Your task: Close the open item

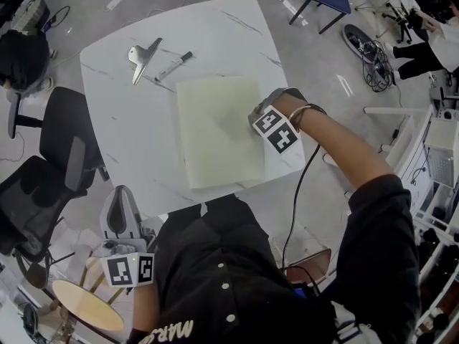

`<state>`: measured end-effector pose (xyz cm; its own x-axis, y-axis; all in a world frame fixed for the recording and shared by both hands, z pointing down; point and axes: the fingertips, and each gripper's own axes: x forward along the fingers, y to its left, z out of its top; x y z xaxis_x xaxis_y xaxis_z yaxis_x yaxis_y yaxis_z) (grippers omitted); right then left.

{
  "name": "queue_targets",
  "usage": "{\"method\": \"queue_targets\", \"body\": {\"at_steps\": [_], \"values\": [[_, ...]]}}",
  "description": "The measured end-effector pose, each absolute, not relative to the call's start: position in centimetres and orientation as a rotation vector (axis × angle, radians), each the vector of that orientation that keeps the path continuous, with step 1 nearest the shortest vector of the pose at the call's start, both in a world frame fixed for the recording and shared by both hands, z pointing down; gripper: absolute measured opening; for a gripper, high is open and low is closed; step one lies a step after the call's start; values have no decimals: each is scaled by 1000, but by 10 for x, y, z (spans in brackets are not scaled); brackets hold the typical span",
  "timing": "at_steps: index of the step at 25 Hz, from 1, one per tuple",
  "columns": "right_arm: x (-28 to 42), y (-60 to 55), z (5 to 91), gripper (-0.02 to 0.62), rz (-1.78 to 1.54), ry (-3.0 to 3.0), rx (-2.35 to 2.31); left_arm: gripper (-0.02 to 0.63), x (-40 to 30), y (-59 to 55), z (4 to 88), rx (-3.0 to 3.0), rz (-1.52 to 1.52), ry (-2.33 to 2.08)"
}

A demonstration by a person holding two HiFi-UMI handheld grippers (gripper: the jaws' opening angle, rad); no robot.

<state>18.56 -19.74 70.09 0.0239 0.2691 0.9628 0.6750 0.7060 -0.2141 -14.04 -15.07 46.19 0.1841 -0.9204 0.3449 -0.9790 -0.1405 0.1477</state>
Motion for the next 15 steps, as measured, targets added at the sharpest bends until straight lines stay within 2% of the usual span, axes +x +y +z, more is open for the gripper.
{"method": "queue_targets", "body": {"at_steps": [9,15], "values": [[182,-201,704,32,-352,-1587,-679,23,-143,-156,462,2139,238,-1796],[170,-208,682,32,-167,-1816,-413,23,-142,-164,444,2207,192,-1789]]}}
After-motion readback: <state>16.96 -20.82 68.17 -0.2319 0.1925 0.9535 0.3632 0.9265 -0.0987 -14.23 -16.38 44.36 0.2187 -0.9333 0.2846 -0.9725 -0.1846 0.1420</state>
